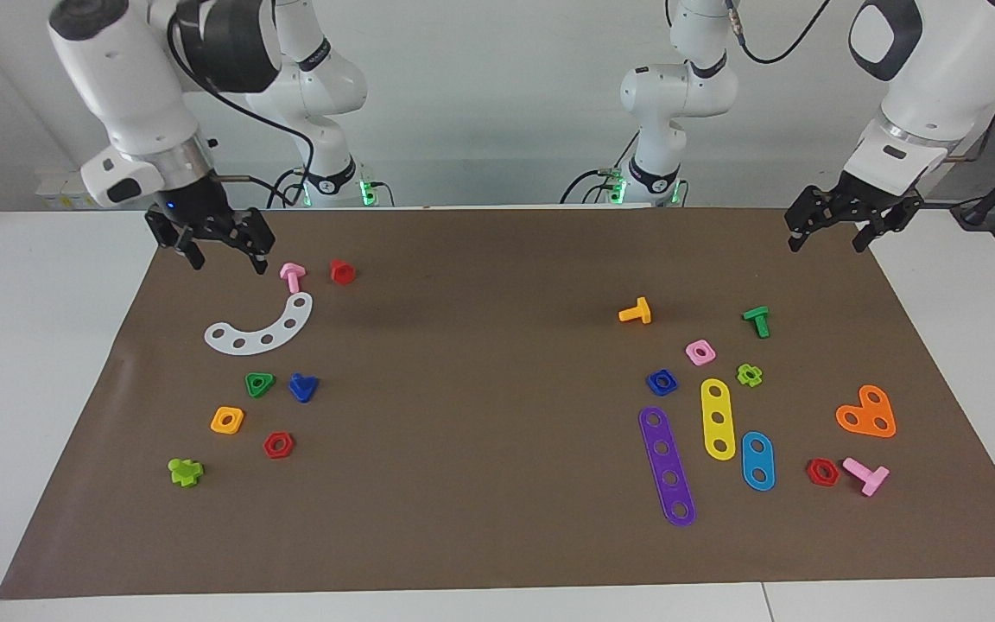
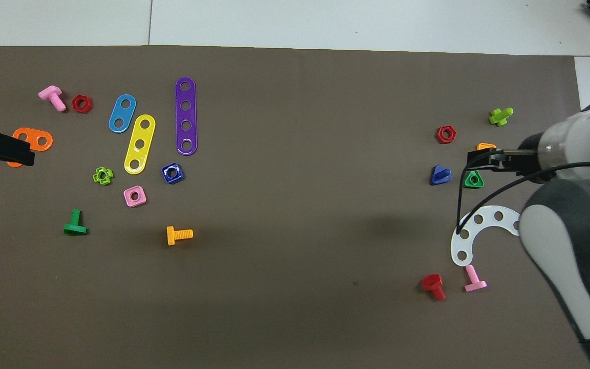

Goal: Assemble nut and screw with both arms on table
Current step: 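Lower the right gripper and grasp the blue triangular piece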

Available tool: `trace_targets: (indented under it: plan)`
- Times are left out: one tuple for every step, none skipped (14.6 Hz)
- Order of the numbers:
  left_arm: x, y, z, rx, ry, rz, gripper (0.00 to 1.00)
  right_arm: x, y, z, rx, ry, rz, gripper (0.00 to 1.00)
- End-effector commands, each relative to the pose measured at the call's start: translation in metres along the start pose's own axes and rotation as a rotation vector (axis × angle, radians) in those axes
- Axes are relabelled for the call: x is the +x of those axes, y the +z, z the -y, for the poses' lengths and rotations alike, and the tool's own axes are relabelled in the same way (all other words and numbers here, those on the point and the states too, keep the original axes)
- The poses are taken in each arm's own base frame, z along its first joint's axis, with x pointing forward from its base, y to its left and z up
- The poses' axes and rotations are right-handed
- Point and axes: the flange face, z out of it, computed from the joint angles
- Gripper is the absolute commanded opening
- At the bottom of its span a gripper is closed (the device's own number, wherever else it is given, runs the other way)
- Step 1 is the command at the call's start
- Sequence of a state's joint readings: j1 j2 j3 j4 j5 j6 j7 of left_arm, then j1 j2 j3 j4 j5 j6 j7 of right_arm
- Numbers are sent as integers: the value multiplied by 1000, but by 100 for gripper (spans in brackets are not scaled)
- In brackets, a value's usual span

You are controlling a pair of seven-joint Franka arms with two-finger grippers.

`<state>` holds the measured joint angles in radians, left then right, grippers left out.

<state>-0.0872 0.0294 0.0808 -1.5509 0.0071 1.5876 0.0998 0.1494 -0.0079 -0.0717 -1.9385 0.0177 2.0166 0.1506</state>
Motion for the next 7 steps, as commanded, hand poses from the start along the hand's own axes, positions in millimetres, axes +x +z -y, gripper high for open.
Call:
trace_targets:
  plan:
    - [-8,-2,2,-1,12,-10,100,7,70,15,5,-78,30,100]
    - [-8,-1,2,-1,12,-8,100,12,97,15,3,-120,11,100]
    - [-8,-1,2,-1,12,-8,100,13,118,15,3,-162,-26,100]
    - [-8,-1,2,-1,12,-8,100,13,134,13,1,-183,-35,100]
    - [-8,-2,2,-1,12,-10,100,13,145,5,-3,-213,-28,100]
    - [-8,-1,3,-1,10,-8,100,15,155,-4,-7,-251,-16,100]
    - [-8,-2,2,-1,12,-10,100,16,164,-13,-10,-261,-21,100]
